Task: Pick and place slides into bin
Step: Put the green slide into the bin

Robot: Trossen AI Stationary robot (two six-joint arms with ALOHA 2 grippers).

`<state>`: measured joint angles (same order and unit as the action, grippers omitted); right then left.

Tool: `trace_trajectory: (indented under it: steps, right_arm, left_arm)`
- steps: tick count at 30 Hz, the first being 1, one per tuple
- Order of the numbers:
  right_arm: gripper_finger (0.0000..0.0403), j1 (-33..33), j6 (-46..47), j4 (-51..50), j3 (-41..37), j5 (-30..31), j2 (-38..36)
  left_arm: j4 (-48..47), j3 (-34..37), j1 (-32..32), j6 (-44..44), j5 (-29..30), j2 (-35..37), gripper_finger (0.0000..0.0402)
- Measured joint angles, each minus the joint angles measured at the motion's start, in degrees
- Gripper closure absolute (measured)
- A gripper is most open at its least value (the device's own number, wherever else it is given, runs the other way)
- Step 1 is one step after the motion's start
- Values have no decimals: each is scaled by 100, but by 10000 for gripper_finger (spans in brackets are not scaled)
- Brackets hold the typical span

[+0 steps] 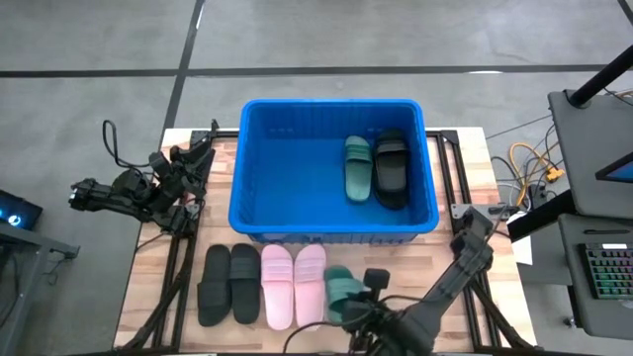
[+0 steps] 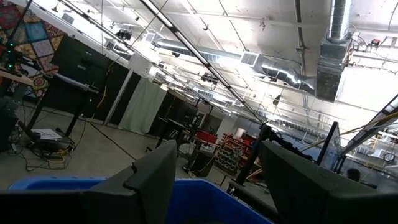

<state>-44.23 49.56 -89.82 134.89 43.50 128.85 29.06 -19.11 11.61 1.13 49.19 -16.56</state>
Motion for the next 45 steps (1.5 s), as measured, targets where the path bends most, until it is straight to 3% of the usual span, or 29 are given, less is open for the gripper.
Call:
trace_trajectory:
  steps: [19,29,34,40,45]
  right_arm:
    - [394,125,-232,403,4,1530,-1625]
    - [394,625,-1398,422,2,2175,-2019]
    - [394,1216,-1635,-42,0,2158,-2080]
    - [394,2105,-2862,-21,-59,1815,-2080]
    - [395,2887,-3344,-8,-66,1190,-2111]
  left_arm:
    - [-4,1,-1,0,22,-3,185]
    - [-1,0,-1,7,17,15,185]
    - [0,1,-1,13,11,17,185]
    - [46,0,1,18,-4,26,185]
    - [46,1,-1,17,-1,26,185]
